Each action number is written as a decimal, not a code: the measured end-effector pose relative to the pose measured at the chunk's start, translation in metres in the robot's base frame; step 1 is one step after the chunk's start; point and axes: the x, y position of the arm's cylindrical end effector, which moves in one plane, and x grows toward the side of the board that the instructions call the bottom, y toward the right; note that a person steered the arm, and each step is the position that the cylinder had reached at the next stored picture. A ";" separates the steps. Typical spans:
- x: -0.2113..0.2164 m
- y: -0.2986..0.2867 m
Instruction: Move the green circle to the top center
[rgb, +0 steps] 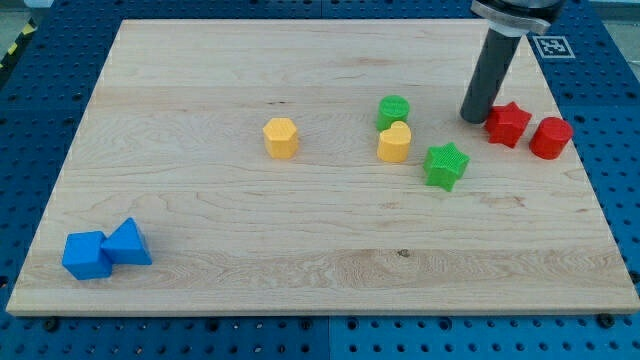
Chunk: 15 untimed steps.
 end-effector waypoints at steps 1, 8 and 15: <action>0.000 0.015; 0.023 -0.073; -0.079 -0.301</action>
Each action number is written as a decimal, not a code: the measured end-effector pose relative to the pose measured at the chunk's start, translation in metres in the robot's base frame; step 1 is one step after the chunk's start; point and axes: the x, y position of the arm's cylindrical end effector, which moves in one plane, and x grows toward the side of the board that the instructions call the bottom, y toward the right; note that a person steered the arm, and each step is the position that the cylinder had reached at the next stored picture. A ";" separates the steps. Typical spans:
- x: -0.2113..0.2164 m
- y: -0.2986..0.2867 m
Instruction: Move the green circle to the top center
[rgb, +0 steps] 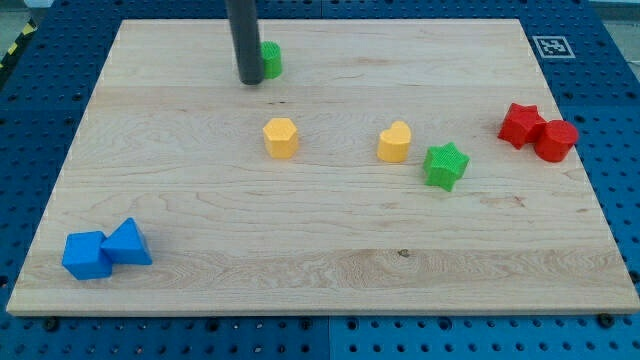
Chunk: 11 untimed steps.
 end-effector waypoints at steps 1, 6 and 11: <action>-0.020 -0.038; 0.004 0.079; -0.040 0.109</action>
